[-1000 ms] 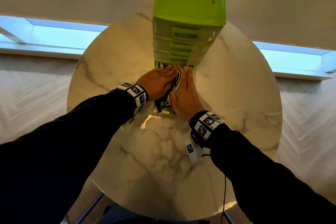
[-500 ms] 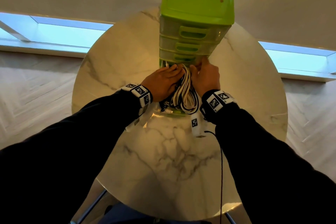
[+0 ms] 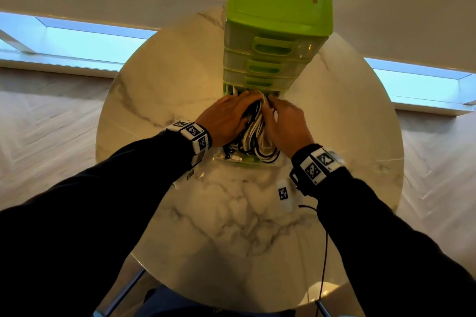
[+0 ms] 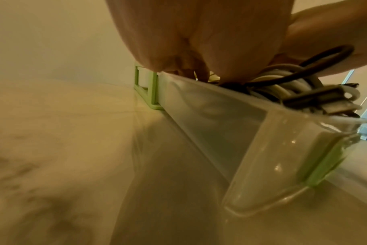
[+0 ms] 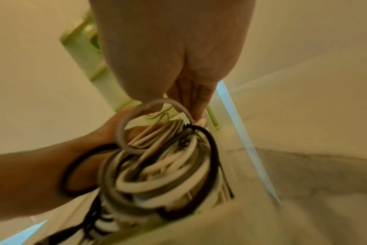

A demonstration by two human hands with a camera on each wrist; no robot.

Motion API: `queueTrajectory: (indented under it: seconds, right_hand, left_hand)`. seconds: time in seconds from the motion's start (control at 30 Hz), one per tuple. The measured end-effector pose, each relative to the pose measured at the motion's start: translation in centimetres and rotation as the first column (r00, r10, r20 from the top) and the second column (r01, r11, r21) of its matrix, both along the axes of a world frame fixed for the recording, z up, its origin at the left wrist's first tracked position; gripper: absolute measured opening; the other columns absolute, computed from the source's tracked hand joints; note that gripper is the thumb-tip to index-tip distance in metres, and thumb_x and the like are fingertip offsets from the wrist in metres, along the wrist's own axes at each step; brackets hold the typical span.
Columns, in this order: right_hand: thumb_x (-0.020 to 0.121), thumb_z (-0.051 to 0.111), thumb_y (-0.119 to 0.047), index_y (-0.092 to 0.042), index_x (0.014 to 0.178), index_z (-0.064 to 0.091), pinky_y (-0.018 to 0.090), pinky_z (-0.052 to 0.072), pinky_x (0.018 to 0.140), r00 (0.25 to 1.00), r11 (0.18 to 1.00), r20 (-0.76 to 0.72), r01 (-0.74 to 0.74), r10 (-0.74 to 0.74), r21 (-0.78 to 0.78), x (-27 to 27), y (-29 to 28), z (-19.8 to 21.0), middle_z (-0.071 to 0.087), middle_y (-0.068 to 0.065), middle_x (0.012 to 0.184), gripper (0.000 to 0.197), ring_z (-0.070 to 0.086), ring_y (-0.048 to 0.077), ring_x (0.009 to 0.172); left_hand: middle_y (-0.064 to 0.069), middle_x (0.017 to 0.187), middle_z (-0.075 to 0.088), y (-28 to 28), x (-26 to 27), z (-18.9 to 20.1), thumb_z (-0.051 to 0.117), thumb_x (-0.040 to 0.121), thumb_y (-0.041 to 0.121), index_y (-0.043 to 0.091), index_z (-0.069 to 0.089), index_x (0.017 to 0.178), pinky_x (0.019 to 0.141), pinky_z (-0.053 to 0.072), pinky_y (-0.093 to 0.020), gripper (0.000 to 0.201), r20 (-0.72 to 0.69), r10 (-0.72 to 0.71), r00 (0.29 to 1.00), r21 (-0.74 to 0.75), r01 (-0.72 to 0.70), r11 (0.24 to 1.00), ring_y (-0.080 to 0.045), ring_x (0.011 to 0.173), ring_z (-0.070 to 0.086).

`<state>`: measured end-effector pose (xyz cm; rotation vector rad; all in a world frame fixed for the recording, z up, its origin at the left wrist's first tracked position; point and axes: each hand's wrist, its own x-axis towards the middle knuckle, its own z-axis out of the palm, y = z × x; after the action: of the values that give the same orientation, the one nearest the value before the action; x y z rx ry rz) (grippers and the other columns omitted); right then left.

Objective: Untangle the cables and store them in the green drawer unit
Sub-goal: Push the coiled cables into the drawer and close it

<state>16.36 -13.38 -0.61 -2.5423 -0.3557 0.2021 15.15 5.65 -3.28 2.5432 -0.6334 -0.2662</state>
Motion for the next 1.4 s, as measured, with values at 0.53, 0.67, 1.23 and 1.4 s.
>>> queueTrajectory:
  seconds: [0.53,0.67,1.23,1.4]
  right_hand:
    - [0.087,0.062,-0.049,0.003,0.154,0.016,0.051,0.019,0.122,0.901,0.766,0.041,-0.343,0.432,-0.544,-6.9,-0.9,-2.6,0.012,0.031,0.159,0.096,0.013,0.043,0.149]
    - [0.088,0.058,-0.047,0.004,0.154,0.005,0.050,0.012,0.123,0.888,0.690,-0.064,-0.396,0.455,-0.606,-6.4,-0.5,-1.7,0.002,0.033,0.159,0.098,0.006,0.045,0.149]
    - [0.084,0.069,-0.032,-0.027,0.155,-0.019,0.052,0.012,0.122,0.895,0.736,-0.151,-0.433,0.420,-0.520,-5.7,0.2,-0.8,-0.010,0.035,0.158,0.113,-0.002,0.049,0.148]
    - [0.091,0.060,-0.050,-0.027,0.156,-0.013,0.056,0.014,0.121,0.886,0.738,-0.111,-0.438,0.449,-0.513,-5.4,0.3,-1.2,-0.001,0.038,0.157,0.100,0.005,0.055,0.146]
  left_hand:
    - [-0.004,0.168,0.005,1.4,-0.5,-0.3,0.029,0.108,0.039,0.017,0.008,0.160,0.121,-0.007,-0.025,0.060,-0.010,-0.065,0.998,0.124,0.065,0.990,-0.014,0.155,0.003]
    - [-0.002,0.168,-0.006,2.5,-1.1,-0.1,0.038,0.103,0.051,0.016,0.000,0.160,0.121,-0.013,-0.025,0.078,-0.101,-0.107,0.989,0.184,0.125,0.975,-0.008,0.153,-0.009]
    - [0.003,0.141,0.056,3.9,5.7,0.6,0.083,0.081,0.035,0.017,0.042,0.140,0.107,0.049,-0.042,0.074,-0.390,0.417,0.821,-0.467,-0.567,0.679,-0.011,0.131,0.053]
    - [0.001,0.133,0.064,4.5,6.6,0.5,0.081,0.076,0.044,0.017,0.045,0.136,0.104,0.052,-0.041,0.075,-0.388,0.382,0.839,-0.476,-0.537,0.697,-0.010,0.120,0.063]
